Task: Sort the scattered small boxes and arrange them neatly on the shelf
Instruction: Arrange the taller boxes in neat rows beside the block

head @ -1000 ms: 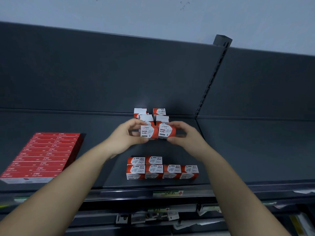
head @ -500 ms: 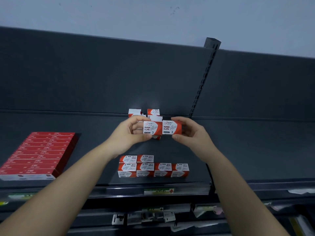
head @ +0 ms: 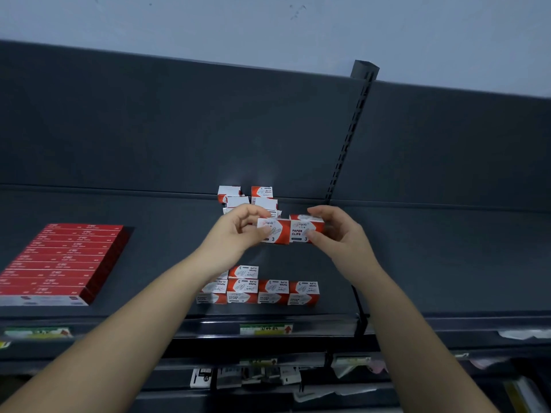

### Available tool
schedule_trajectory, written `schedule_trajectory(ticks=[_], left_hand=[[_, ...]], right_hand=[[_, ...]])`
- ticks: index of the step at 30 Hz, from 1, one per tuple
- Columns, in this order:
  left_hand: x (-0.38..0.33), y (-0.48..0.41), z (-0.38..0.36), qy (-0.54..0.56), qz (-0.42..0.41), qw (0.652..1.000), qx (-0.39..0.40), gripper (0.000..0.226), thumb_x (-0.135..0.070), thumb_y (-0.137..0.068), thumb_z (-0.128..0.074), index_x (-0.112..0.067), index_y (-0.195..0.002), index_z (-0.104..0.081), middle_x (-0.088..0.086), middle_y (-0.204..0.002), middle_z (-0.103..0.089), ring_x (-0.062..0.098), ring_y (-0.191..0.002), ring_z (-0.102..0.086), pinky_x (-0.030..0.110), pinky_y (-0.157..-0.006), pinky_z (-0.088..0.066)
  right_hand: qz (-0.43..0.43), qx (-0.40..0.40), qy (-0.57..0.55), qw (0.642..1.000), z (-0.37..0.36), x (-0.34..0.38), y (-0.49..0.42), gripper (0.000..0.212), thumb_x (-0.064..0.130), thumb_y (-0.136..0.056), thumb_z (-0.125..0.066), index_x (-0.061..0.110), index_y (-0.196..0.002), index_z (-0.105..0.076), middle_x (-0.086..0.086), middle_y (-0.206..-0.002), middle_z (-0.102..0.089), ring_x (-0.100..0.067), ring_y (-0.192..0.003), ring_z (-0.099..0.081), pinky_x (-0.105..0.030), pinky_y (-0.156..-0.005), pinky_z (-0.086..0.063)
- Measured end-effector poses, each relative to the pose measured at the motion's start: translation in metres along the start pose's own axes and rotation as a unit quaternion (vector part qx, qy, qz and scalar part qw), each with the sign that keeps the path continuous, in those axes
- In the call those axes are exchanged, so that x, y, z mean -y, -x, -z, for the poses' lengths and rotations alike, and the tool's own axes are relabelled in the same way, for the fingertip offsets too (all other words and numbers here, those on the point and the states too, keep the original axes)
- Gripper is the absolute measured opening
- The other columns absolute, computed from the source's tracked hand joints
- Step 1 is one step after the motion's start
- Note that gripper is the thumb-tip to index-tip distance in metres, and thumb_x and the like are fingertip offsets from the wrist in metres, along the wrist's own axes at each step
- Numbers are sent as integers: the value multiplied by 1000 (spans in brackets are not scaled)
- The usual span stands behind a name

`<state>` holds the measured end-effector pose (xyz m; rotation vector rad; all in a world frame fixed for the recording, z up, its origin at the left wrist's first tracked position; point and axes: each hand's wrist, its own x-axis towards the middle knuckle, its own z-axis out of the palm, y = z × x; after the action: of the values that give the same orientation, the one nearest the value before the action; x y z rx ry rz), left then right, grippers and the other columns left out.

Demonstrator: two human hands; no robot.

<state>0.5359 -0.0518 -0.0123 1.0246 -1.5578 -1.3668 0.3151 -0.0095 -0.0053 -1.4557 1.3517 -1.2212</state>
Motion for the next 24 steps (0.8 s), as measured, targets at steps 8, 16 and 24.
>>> schedule_trajectory(ticks=[8, 16, 24], left_hand=[[25, -3, -21, -217, -18, 975, 35, 27, -14, -83, -74, -31, -95, -57, -8, -99, -65, 16, -96, -64, 38, -83, -56], [36, -10, -34, -334, -4, 941, 58, 22, -24, -85, -69, -30, -102, -57, -12, -99, -63, 10, -94, -60, 39, -88, -54], [48, -11, -28, -407, 16, 909, 91, 24, -32, -88, -63, -38, -110, -60, -21, -108, -62, 3, -104, -53, 35, -104, -17]], right_hand=[[-15, 37, 128, 991, 0, -31, 6, 35, 9, -88, -68, 36, -111, -62, 12, -114, -57, -5, -103, -60, -20, -84, -52], [-48, 50, 208, 976, -3, -56, 2, 33, 15, -87, -69, 35, -112, -61, 13, -113, -54, -3, -102, -57, -21, -86, -50], [-90, 85, 223, 967, -6, -68, -1, 24, 27, -88, -69, 34, -110, -64, 17, -112, -62, 2, -101, -58, -17, -81, -46]])
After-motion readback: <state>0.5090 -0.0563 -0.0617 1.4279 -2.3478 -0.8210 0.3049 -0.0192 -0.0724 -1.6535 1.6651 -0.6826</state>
